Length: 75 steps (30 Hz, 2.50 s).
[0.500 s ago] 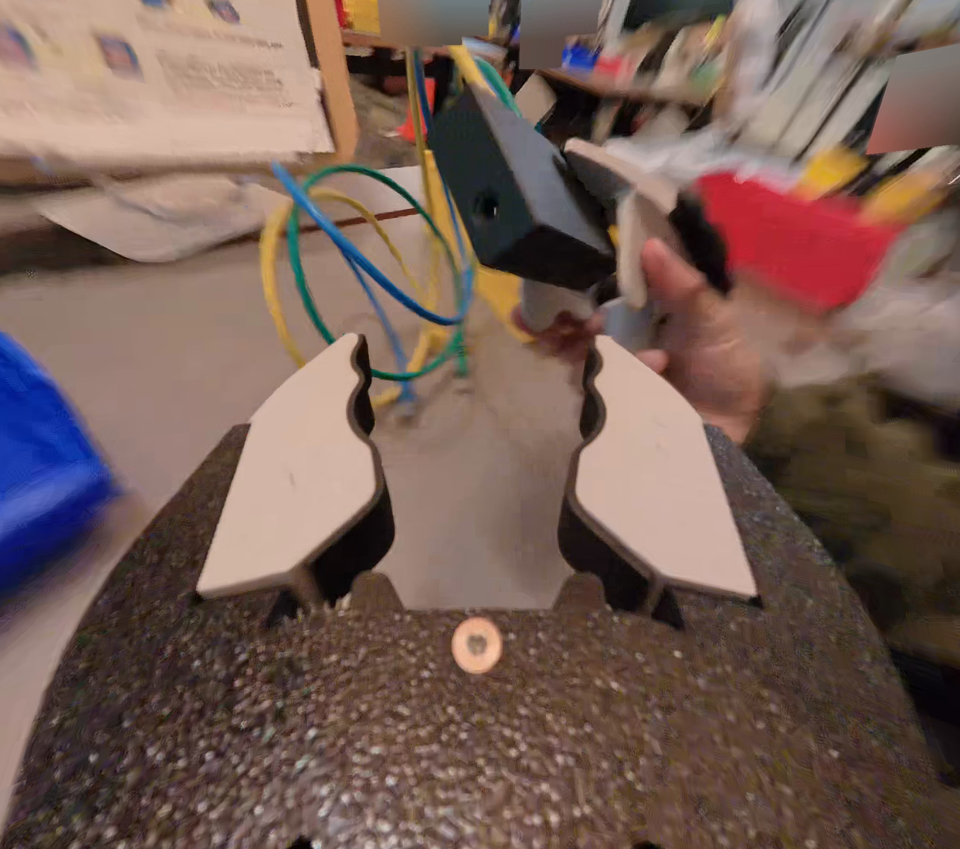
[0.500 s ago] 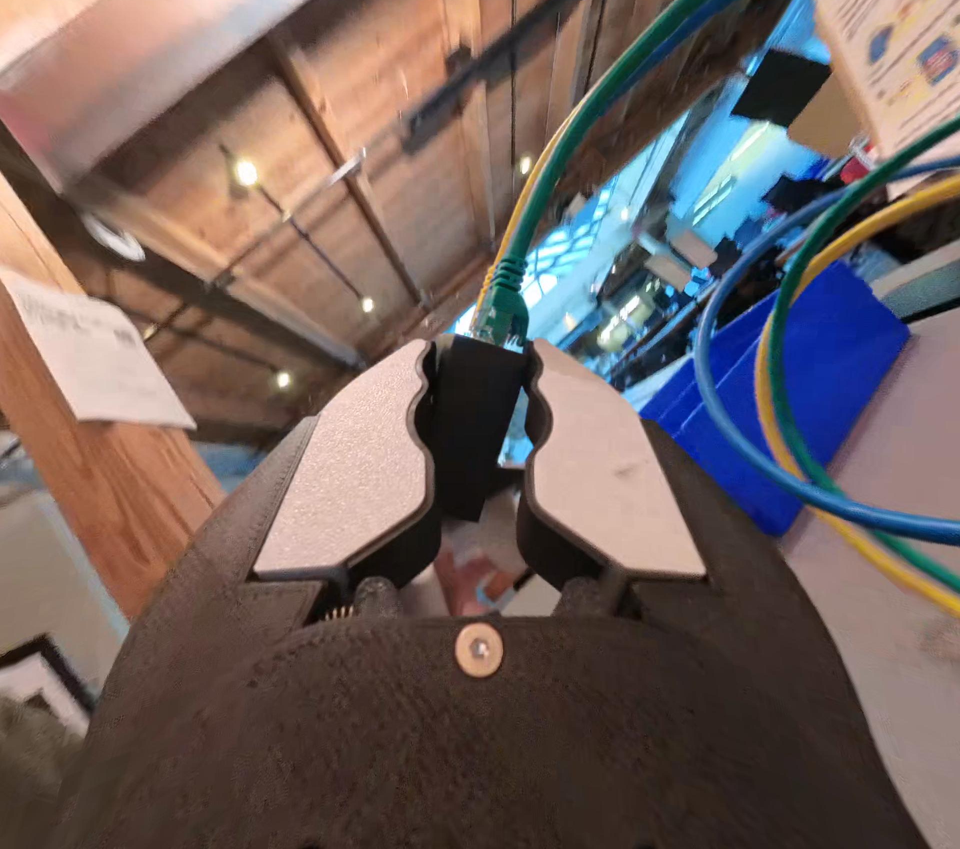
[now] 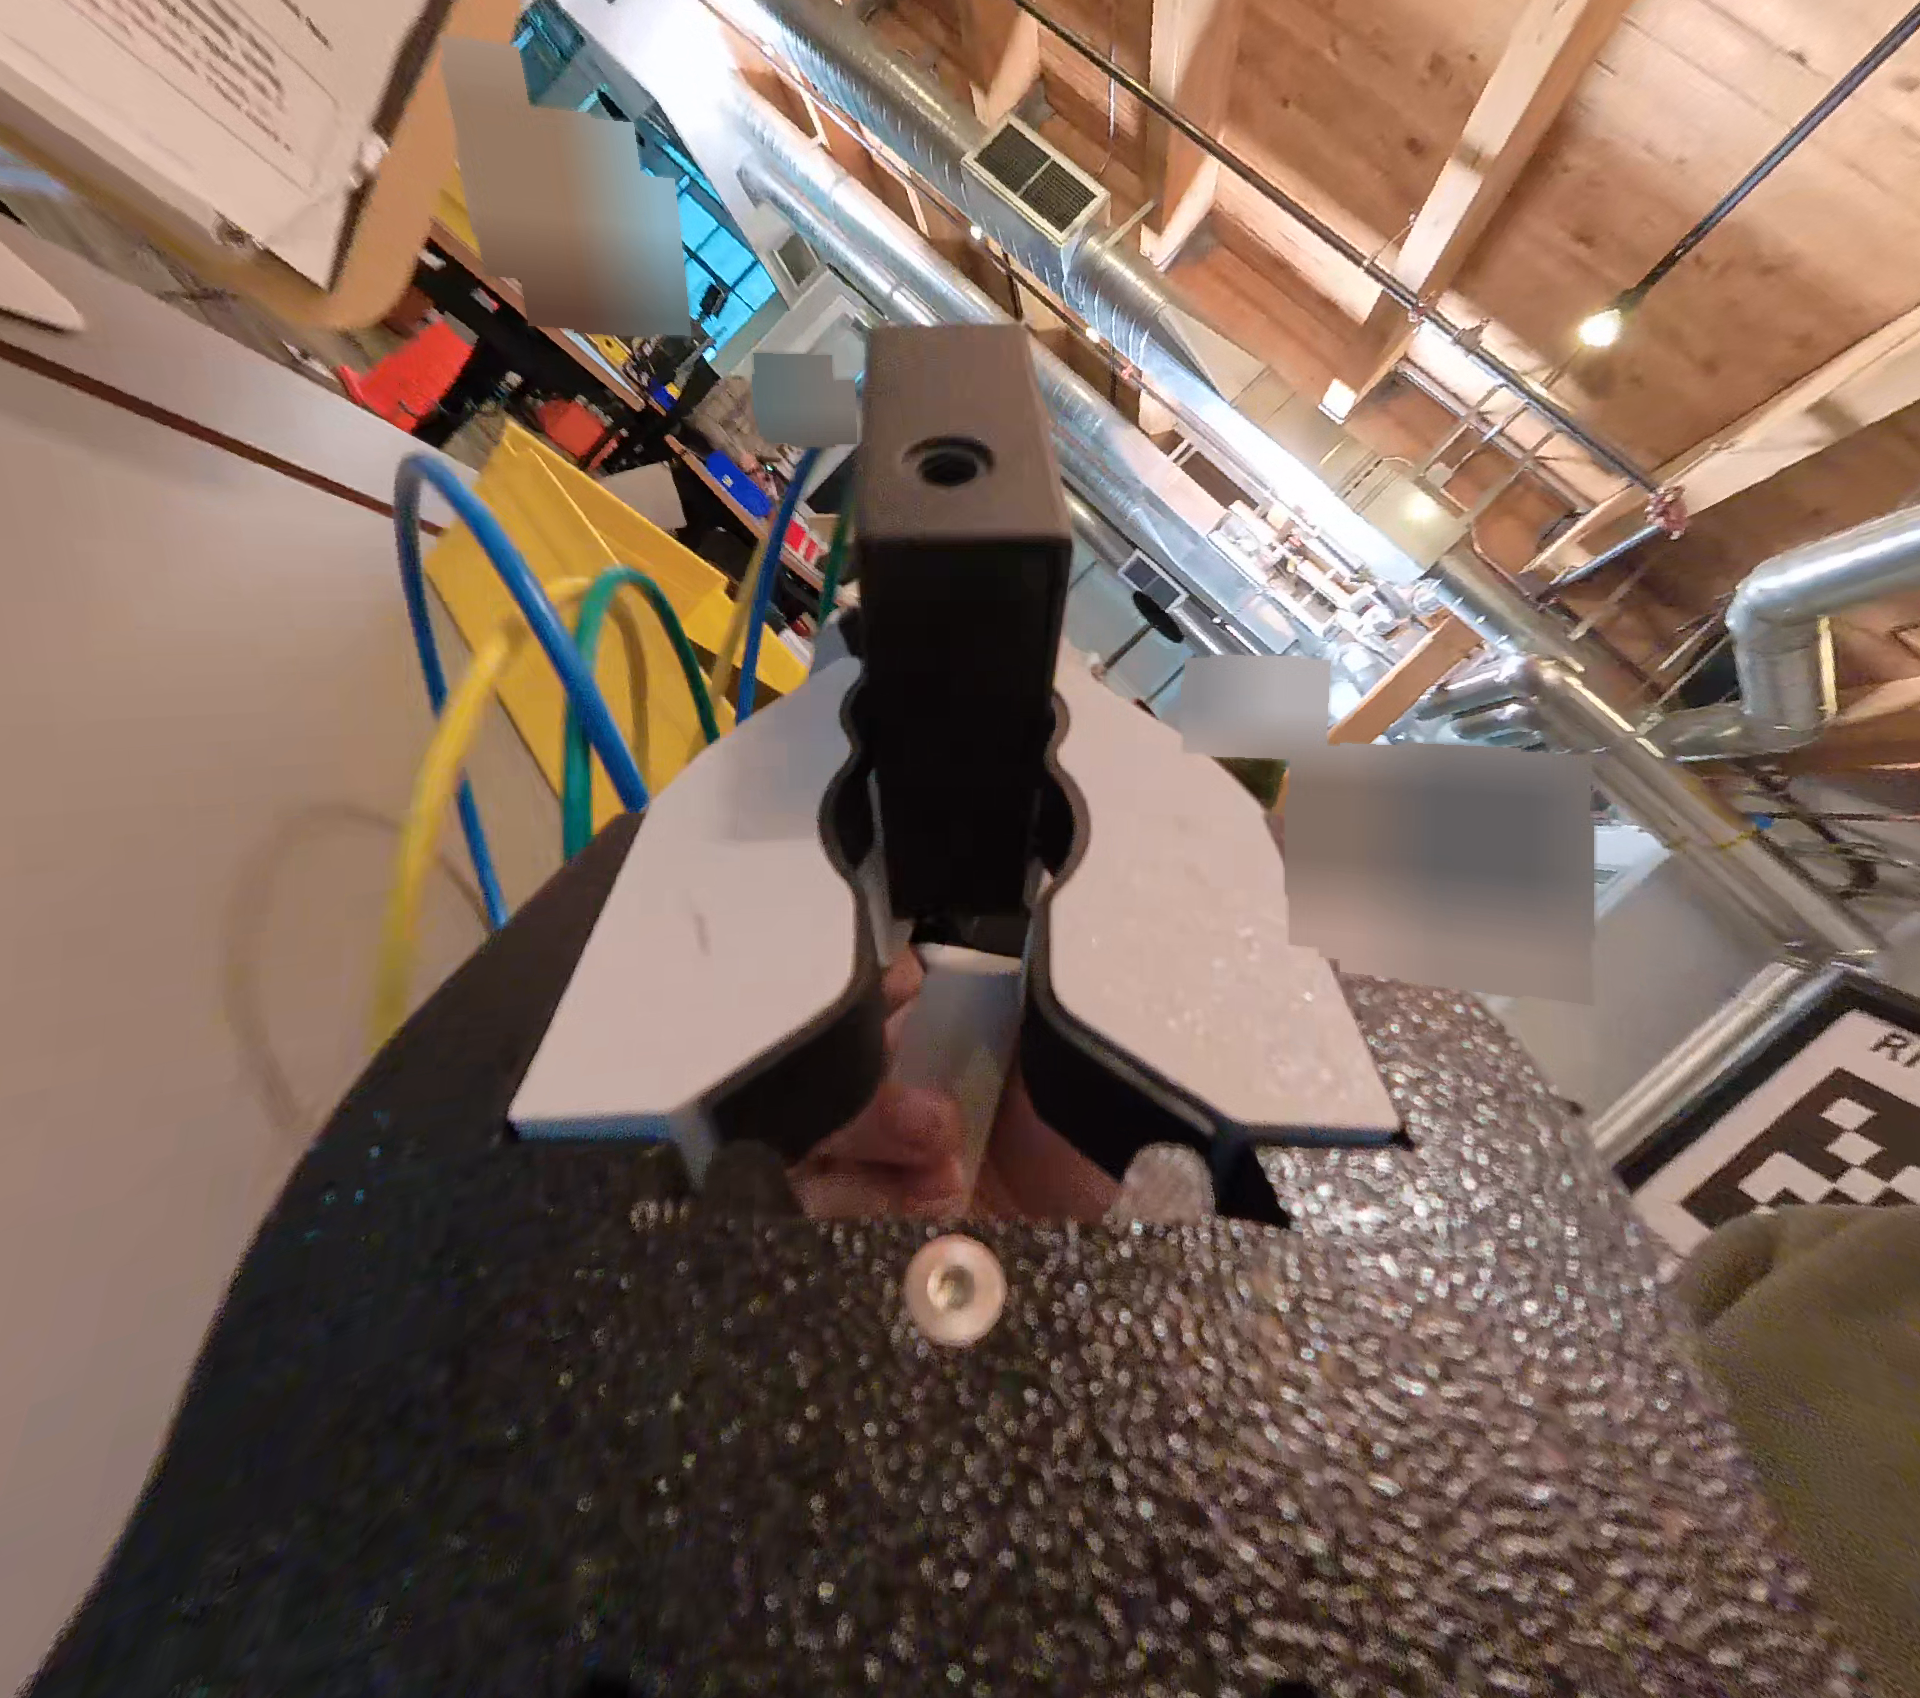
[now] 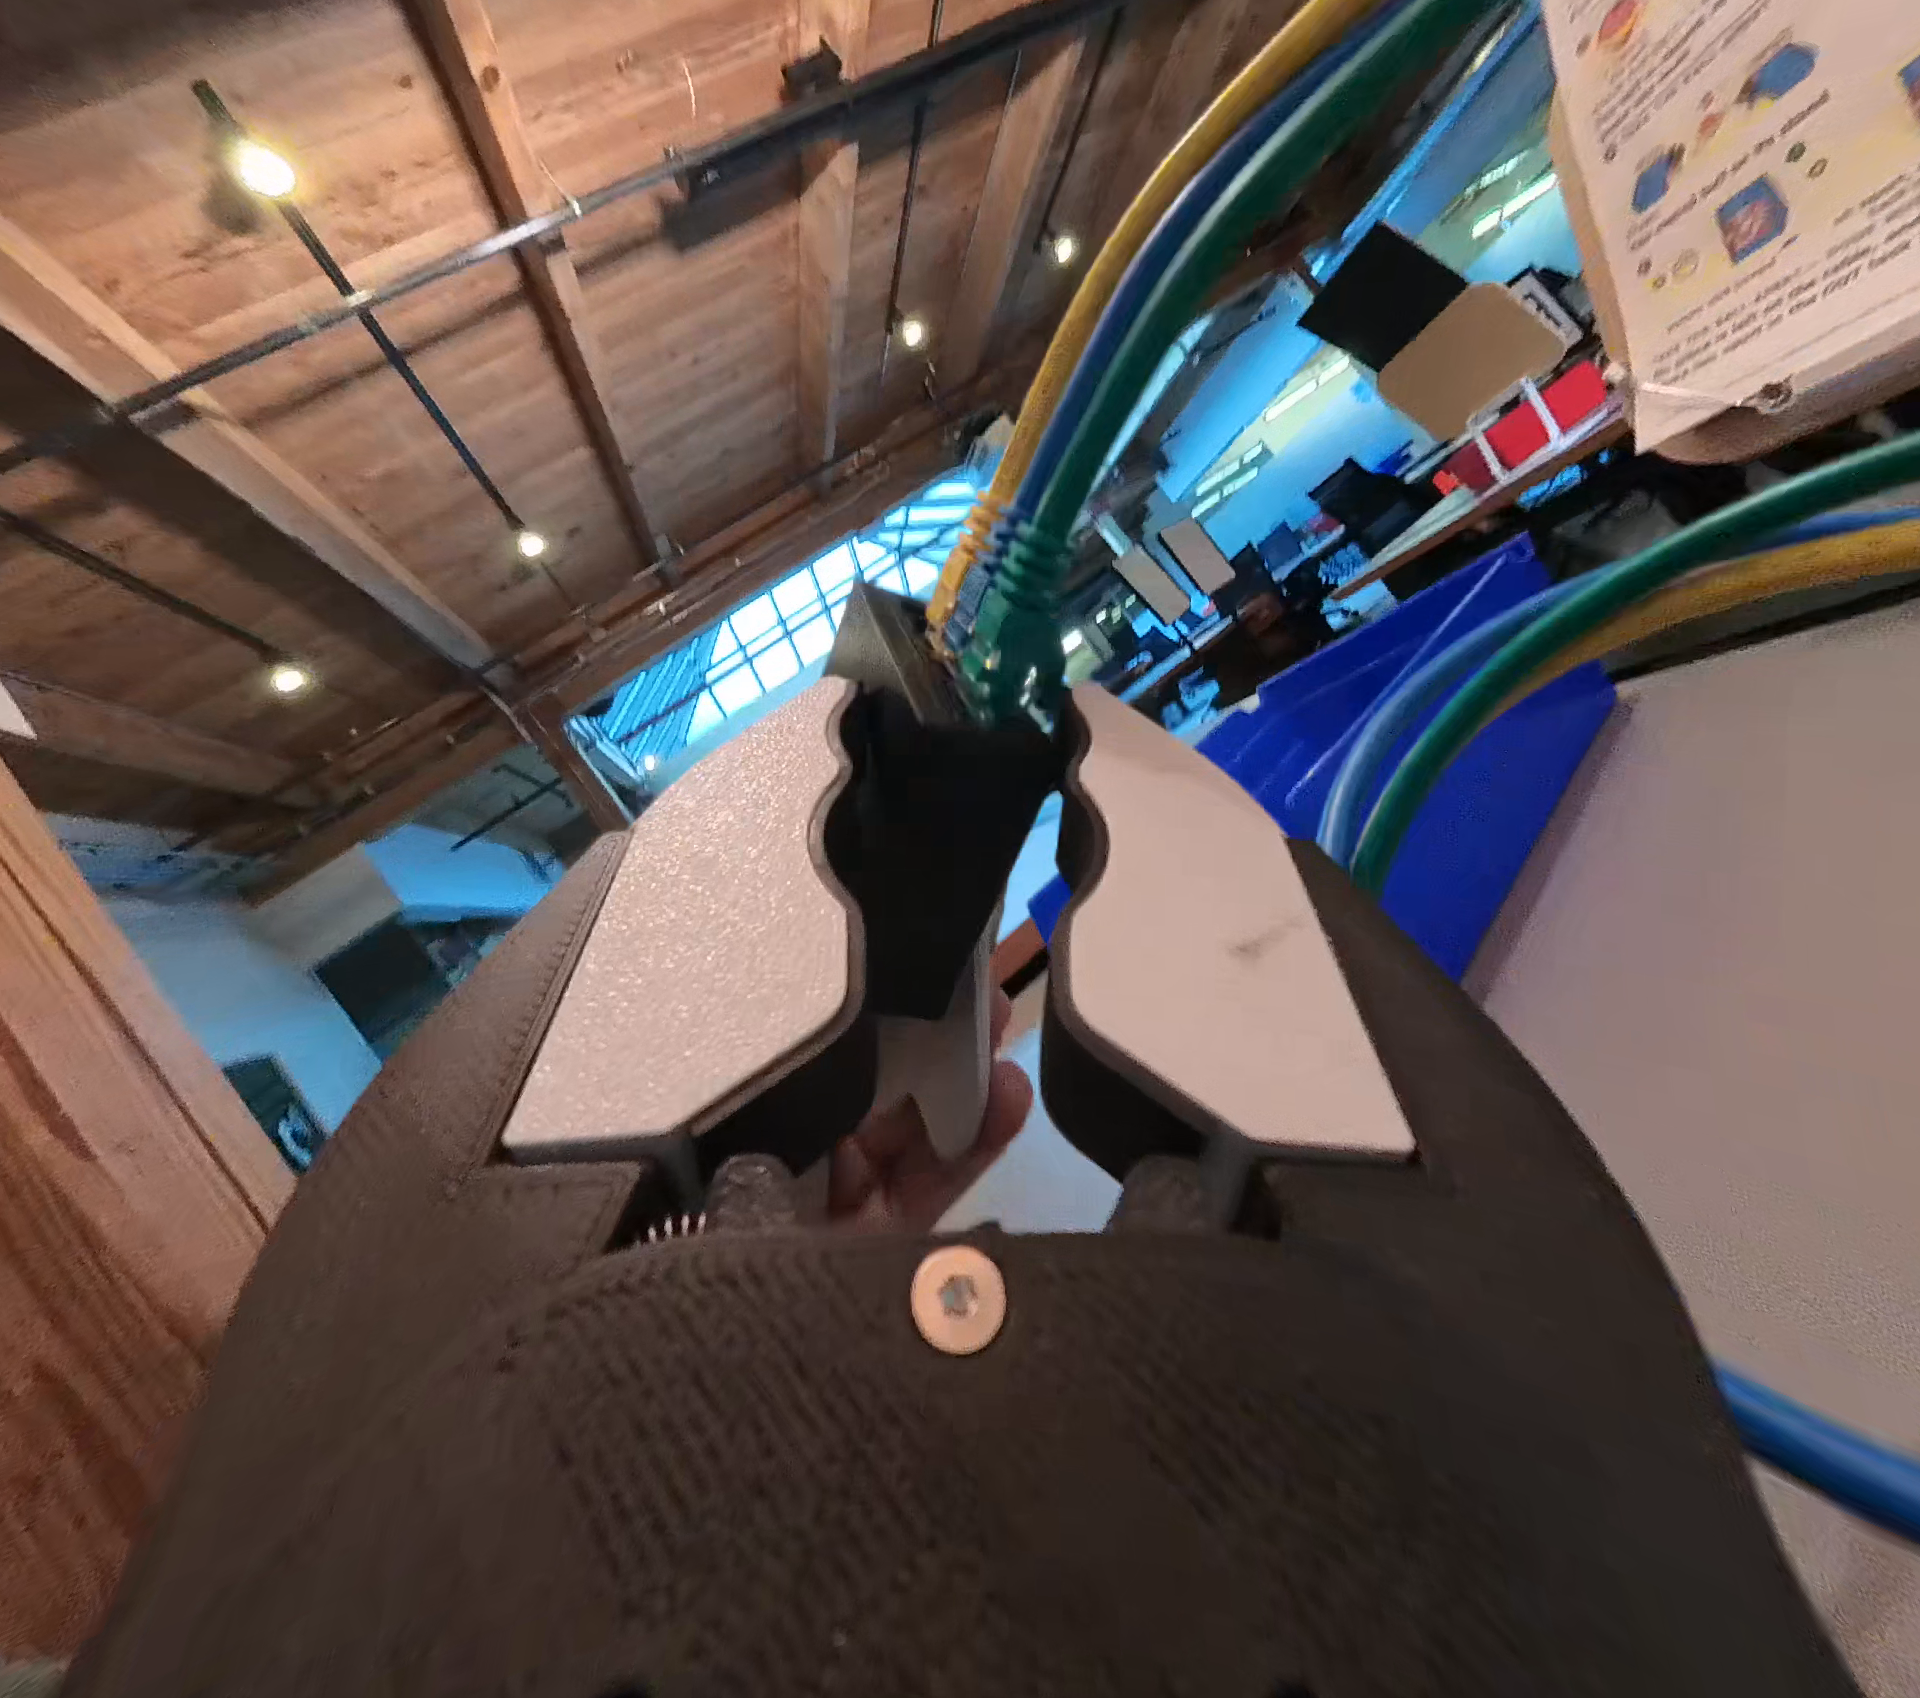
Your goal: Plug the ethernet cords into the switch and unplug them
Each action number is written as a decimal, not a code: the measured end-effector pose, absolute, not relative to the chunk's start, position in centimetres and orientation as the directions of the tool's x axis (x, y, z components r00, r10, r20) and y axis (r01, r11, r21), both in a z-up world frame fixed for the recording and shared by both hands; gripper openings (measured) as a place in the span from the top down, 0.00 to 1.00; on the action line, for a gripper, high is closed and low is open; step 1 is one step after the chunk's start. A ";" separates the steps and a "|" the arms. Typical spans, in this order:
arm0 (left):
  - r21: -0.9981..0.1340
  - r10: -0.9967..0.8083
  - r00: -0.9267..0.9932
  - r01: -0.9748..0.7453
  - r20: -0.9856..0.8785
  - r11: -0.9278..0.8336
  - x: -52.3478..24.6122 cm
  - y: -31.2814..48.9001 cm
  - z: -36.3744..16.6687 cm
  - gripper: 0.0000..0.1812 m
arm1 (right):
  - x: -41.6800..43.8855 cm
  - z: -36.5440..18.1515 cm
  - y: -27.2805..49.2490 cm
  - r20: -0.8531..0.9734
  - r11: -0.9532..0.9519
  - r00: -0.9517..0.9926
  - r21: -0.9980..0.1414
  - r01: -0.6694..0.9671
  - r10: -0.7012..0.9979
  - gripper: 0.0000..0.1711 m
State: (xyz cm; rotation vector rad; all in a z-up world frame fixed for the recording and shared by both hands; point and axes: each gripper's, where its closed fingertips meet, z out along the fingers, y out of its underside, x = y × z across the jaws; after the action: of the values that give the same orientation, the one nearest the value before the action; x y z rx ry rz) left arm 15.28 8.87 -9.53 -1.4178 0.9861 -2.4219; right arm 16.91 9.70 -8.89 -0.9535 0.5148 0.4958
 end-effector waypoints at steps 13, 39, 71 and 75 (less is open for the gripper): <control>-0.558 -0.301 -0.510 -0.480 0.805 -0.677 14.4 9.5 -11.0 0.85 | 16.6 -11.1 7.5 -0.729 0.369 0.673 -0.595 -0.714 0.126 0.80; -0.527 -0.134 -0.557 -0.641 0.820 -0.558 12.7 4.2 -11.3 0.85 | 15.3 -10.1 2.5 -0.789 0.685 0.596 -0.519 -0.511 -0.153 0.92; -0.059 0.048 -0.238 -0.424 0.970 -0.904 16.0 8.5 -16.5 0.85 | 17.0 -16.5 5.9 -0.906 0.512 0.420 -0.384 -0.768 -0.050 0.92; -0.109 -0.008 -0.250 -0.393 0.968 -0.913 15.9 8.4 -16.6 0.85 | 17.5 -16.6 6.1 -0.920 0.533 0.392 -0.348 -0.772 -0.033 0.92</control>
State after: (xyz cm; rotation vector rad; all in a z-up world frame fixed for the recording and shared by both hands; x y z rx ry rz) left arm 15.90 8.45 -16.58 -2.0493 0.5719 -2.6415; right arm 17.51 6.15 -16.59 -0.9065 1.0791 0.5615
